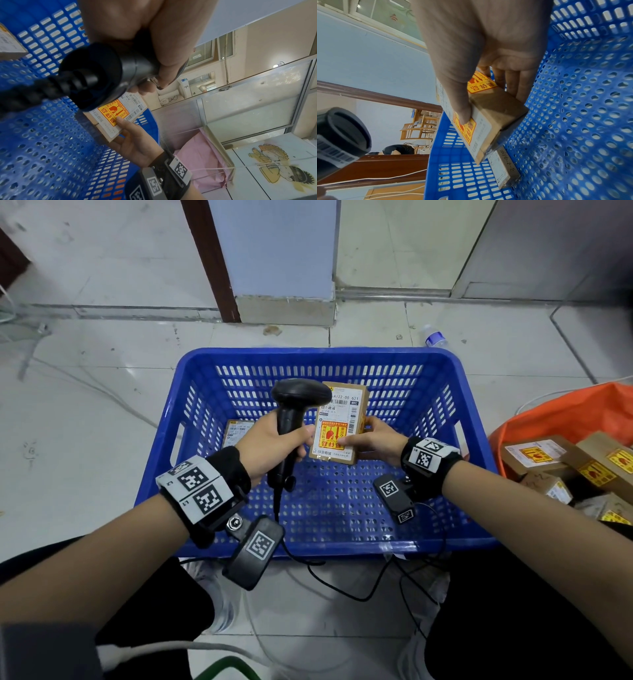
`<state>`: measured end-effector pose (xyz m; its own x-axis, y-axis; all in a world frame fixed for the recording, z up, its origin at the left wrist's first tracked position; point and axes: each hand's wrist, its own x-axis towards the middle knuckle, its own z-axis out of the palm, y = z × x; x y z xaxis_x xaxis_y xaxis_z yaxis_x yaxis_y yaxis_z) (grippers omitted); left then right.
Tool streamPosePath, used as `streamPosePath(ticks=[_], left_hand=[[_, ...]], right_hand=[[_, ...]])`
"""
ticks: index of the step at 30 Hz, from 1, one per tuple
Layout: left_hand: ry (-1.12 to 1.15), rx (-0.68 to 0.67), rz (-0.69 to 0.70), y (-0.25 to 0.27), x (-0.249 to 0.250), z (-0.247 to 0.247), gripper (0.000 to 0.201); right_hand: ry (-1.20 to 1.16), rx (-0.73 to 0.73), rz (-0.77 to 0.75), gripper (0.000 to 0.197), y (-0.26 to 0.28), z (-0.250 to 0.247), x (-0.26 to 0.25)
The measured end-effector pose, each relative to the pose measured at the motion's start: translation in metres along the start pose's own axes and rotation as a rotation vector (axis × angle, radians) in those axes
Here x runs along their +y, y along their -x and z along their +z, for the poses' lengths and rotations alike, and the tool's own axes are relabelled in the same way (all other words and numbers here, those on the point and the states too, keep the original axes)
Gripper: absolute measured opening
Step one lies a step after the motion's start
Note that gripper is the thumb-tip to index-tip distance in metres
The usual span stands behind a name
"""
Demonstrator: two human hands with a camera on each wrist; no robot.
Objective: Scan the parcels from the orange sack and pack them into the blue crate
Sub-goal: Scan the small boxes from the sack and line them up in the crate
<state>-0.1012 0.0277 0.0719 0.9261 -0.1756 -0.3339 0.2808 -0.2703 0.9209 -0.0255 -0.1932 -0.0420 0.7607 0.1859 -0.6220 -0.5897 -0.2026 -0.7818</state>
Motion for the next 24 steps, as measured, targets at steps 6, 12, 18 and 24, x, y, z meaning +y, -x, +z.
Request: streamPosePath(ticks=[6, 12, 18, 24], left_hand=[[0.045, 0.051, 0.031, 0.004, 0.002, -0.01, 0.015], [0.06, 0.157, 0.02, 0.017, -0.016, -0.027, 0.021], [0.067, 0.215, -0.027, 0.035, -0.04, -0.056, 0.022], [0.052, 0.274, -0.103, 0.035, -0.047, -0.08, 0.02]], right_hand=[[-0.02, 0.037, 0.015, 0.061, 0.001, 0.002, 0.002], [0.078, 0.069, 0.058, 0.029, -0.041, 0.044, -0.005], [0.253, 0.014, 0.137, 0.069, -0.146, 0.107, 0.033], [0.388, 0.06, 0.204, 0.048, -0.173, 0.154, 0.053]])
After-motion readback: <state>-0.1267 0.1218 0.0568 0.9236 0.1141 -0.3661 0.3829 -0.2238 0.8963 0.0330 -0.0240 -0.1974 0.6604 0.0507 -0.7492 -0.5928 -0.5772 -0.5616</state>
